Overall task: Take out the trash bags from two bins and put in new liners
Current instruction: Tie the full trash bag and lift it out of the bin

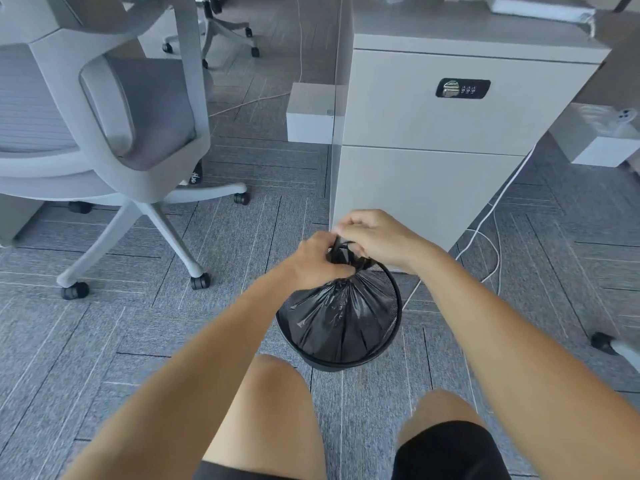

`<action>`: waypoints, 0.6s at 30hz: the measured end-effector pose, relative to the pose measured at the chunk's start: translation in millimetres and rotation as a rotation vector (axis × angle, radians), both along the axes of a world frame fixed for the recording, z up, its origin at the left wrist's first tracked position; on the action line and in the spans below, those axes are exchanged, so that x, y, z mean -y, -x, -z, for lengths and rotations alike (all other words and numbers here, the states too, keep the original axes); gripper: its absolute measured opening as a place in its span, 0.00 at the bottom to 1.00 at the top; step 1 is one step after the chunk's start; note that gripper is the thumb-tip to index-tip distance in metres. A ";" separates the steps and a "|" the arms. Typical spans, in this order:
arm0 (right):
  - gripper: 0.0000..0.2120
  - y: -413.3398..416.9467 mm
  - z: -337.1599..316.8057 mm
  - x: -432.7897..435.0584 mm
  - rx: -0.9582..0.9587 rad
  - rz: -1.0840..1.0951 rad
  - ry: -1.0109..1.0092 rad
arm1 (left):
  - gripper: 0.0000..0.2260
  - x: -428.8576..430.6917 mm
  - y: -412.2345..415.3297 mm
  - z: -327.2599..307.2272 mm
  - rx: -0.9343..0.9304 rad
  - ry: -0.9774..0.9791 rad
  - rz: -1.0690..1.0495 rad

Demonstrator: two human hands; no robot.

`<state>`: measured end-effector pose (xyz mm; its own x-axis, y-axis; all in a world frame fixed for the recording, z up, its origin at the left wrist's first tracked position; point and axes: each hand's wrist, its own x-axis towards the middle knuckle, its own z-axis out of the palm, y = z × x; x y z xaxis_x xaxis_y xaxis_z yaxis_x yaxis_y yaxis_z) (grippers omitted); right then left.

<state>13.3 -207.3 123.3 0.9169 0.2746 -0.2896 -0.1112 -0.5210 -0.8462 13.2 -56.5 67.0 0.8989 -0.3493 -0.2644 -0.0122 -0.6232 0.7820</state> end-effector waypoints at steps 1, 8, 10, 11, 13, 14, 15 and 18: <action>0.05 -1.5 -4.3 -2.0 0.049 -0.015 0.014 | 0.27 1.3 -1.7 3.7 -0.018 0.001 -0.008; 0.11 -0.8 -55.5 -1.4 0.254 0.068 -0.272 | 0.34 9.7 1.1 13.2 0.004 -0.128 0.011; 0.11 -1.1 -66.3 0.7 0.303 0.087 -0.330 | 0.19 13.9 -2.6 8.8 0.096 -0.085 -0.069; 0.11 -2.8 -70.7 3.0 0.340 0.115 -0.322 | 0.15 16.2 -5.3 2.4 0.138 -0.075 -0.091; 0.11 -7.5 -82.0 12.0 0.432 0.198 -0.199 | 0.16 20.7 -11.3 -13.9 0.186 -0.089 -0.078; 0.11 -9.6 -88.2 16.9 0.465 0.228 -0.112 | 0.16 22.1 -12.4 -24.2 0.190 -0.101 -0.062; 0.10 -11.1 -94.8 21.5 0.475 0.242 -0.027 | 0.15 23.5 -12.3 -36.5 0.196 -0.110 -0.054; 0.17 -8.7 -115.6 36.9 0.353 0.181 0.245 | 0.10 29.8 -6.6 -82.4 0.175 -0.100 -0.038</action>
<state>22.0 -244.2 238.9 0.9979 0.0633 0.0125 0.0538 -0.7088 -0.7034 19.8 -86.3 149.3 0.9464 -0.2938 -0.1342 -0.1175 -0.7001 0.7043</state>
